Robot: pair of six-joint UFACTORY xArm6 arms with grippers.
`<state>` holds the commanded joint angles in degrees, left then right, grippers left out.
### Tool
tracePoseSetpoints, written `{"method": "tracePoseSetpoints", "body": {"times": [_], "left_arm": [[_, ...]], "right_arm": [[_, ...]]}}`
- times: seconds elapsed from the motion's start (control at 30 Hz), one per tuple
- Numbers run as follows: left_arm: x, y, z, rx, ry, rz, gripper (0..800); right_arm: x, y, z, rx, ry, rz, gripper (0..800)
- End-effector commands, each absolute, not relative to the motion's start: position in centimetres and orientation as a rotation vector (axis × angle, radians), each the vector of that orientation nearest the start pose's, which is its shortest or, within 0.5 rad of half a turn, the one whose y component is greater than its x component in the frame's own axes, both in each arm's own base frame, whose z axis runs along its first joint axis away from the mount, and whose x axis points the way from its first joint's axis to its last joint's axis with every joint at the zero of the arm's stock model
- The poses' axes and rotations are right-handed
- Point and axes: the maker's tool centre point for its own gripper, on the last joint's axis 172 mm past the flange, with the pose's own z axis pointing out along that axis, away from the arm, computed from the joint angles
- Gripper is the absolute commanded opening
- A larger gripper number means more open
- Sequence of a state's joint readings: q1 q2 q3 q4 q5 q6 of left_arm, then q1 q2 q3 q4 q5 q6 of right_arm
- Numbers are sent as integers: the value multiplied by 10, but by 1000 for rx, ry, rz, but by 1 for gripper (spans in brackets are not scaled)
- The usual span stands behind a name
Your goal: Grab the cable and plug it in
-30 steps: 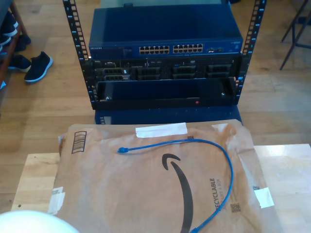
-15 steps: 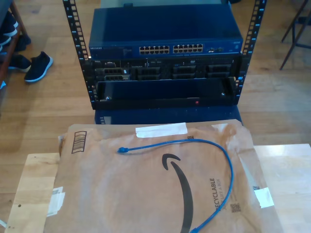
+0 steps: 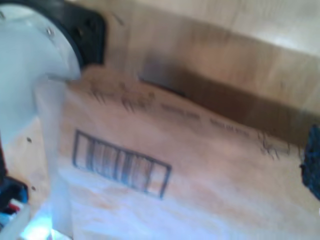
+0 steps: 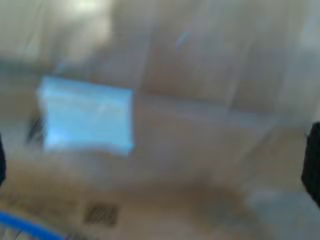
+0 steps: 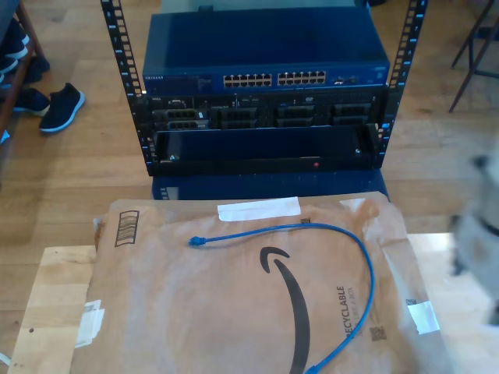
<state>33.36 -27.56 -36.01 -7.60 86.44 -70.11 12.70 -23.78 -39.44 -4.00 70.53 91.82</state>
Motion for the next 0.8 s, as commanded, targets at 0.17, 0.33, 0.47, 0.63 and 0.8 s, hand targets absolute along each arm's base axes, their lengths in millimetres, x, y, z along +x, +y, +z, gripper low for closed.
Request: {"method": "tracePoseSetpoints", "body": {"times": [0.17,0.33,0.47,0.63,0.8], "left_arm": [[241,88,176,1806,2445,-585,799],[253,64,170,1861,2434,-611,799],[264,48,170,1883,2452,-625,799],[273,36,168,1916,2448,-618,799],[283,34,168,1882,2456,-583,799]], "right_arm": [[350,161,192,-2507,1955,27,796],[384,244,162,-2544,1848,78,793],[416,285,143,-2561,1797,65,793],[443,309,123,-2537,1763,38,791],[462,327,106,-2492,1771,55,767]]}}
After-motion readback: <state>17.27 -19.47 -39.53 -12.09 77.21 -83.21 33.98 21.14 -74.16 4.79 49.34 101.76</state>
